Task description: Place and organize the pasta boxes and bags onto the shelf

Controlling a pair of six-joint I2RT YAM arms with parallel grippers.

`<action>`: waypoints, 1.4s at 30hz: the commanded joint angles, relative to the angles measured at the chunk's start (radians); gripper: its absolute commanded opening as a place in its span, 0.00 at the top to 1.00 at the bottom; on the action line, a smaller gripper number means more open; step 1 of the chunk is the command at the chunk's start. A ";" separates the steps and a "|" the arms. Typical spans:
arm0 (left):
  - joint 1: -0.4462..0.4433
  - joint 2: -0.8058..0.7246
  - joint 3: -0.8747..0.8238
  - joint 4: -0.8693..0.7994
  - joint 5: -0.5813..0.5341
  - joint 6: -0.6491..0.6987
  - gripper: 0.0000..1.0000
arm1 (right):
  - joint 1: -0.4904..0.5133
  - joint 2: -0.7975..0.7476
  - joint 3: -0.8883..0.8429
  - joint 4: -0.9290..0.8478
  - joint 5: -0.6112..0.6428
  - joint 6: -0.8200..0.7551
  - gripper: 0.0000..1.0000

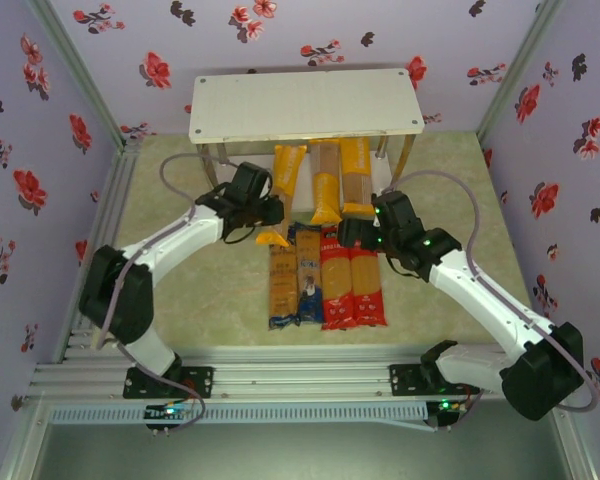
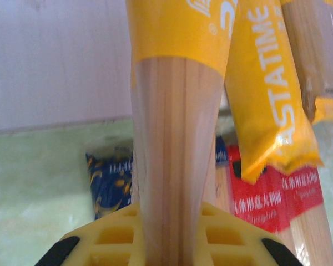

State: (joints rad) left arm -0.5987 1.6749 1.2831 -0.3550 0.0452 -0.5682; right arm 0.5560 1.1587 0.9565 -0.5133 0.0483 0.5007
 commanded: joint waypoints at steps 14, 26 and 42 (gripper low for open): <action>0.001 0.193 0.224 0.195 -0.138 -0.054 1.00 | -0.007 -0.016 0.024 -0.014 0.030 -0.048 0.01; -0.027 0.296 0.292 0.185 -0.138 -0.089 1.00 | -0.011 -0.024 0.016 -0.018 0.033 -0.048 0.01; -0.038 0.318 0.277 0.201 -0.166 -0.121 0.93 | -0.016 -0.042 -0.002 -0.022 0.039 -0.044 0.01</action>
State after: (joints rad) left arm -0.6331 1.9972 1.5383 -0.2611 -0.0738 -0.6788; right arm 0.5491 1.1366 0.9611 -0.5140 0.0677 0.4709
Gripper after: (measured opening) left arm 0.152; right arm 0.993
